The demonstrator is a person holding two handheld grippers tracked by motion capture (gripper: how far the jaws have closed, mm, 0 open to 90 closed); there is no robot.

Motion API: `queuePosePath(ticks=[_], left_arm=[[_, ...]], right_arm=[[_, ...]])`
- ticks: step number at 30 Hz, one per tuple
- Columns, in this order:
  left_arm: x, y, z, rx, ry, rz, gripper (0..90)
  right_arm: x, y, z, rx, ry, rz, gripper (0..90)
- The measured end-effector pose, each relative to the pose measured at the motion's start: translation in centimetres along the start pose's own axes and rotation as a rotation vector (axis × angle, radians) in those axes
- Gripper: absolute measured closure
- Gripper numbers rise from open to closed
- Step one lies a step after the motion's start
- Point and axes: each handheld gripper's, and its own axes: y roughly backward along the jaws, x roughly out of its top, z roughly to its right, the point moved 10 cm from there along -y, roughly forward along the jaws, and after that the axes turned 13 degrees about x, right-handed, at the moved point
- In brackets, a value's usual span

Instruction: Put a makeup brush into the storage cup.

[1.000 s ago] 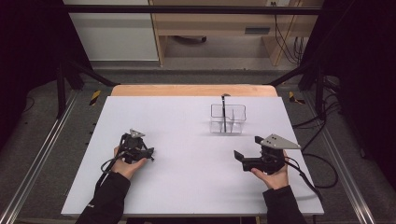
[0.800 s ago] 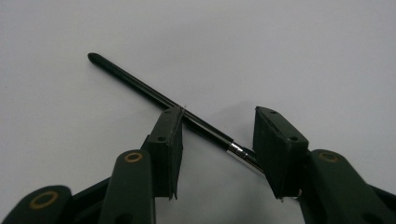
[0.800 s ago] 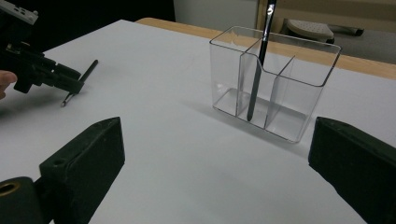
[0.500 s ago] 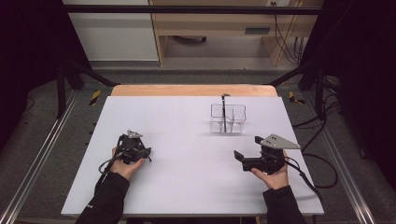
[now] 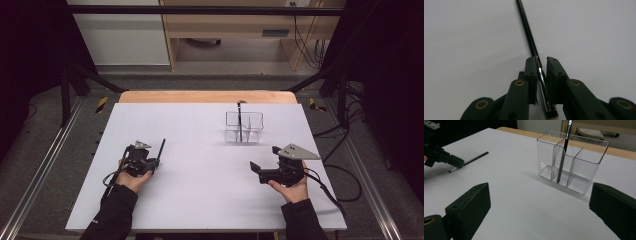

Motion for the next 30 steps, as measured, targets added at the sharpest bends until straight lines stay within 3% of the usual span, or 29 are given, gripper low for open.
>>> queuePosePath(ticks=[13, 21, 23, 30], left_arm=[[-0.47, 0.42, 0.21, -0.014, -0.098, -0.008, 82.1], [-0.42, 0.51, 0.6, -0.046, -0.103, -0.009, 71.9], [-0.38, 0.5, 0.52, -0.037, -0.107, -0.006, 66.8], [-0.05, 0.76, -0.06, -0.025, -0.09, 0.009, 61.0]], right_arm=[[0.01, 0.05, -0.06, 0.001, 0.0, 0.001, 4.1], [-0.03, 0.01, -0.06, 0.002, 0.002, -0.002, 4.2], [-0.04, -0.01, -0.07, 0.002, 0.002, -0.002, 4.2], [-0.09, -0.04, -0.03, 0.0, 0.002, -0.005, 4.2]])
